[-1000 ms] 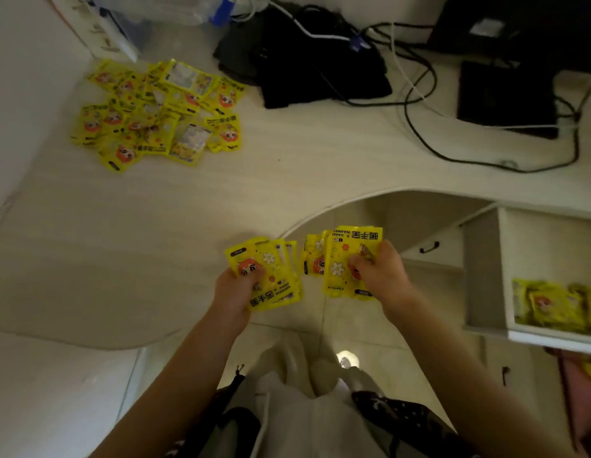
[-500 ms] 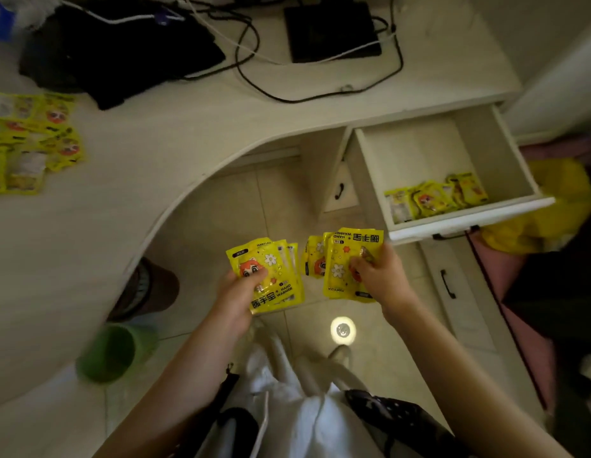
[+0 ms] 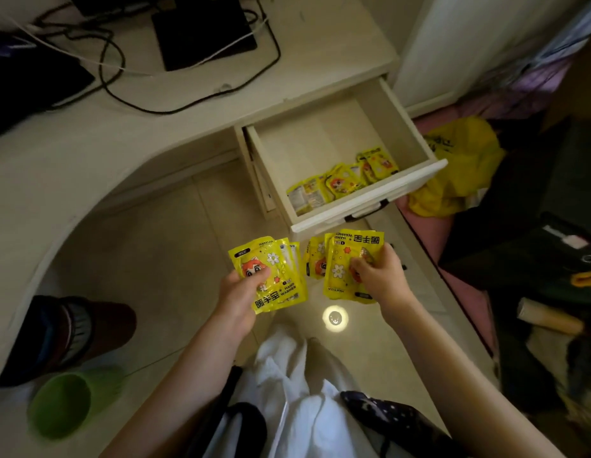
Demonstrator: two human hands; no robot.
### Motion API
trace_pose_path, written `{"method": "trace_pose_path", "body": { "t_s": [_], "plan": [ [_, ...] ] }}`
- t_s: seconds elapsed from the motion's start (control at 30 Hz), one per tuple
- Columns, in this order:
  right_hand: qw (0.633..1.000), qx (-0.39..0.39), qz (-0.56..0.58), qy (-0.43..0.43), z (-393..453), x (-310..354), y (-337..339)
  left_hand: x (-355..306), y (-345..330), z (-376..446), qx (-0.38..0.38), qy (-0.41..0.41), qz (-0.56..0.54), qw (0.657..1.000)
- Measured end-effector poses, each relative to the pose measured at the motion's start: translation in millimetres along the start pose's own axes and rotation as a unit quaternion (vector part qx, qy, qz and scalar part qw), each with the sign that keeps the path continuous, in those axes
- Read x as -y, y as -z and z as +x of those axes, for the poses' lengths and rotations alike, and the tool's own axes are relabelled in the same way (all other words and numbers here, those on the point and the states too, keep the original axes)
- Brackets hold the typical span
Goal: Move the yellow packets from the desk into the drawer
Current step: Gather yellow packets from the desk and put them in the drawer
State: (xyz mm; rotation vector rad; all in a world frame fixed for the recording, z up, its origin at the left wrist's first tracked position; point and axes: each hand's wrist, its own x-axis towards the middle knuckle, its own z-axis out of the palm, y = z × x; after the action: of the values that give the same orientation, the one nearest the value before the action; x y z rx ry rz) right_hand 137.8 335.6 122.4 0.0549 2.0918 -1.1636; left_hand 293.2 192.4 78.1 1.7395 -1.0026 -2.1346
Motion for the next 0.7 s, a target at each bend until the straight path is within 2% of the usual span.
{"method": "trace_pose_path", "body": {
  "t_s": [0.3,0.5,0.7],
  "plan": [
    [0.998,-0.043,0.033,0.012,78,53,23,-64,-74,60,0.036,-0.008,0.019,0.999],
    [0.999,-0.039,0.027,0.005,133,98,30,-110,-112,99,0.031,-0.004,0.042,0.999],
    [1.0,-0.03,-0.001,0.007,183,131,44,-129,-147,131,0.013,0.013,0.041,0.999]
  ]
}}
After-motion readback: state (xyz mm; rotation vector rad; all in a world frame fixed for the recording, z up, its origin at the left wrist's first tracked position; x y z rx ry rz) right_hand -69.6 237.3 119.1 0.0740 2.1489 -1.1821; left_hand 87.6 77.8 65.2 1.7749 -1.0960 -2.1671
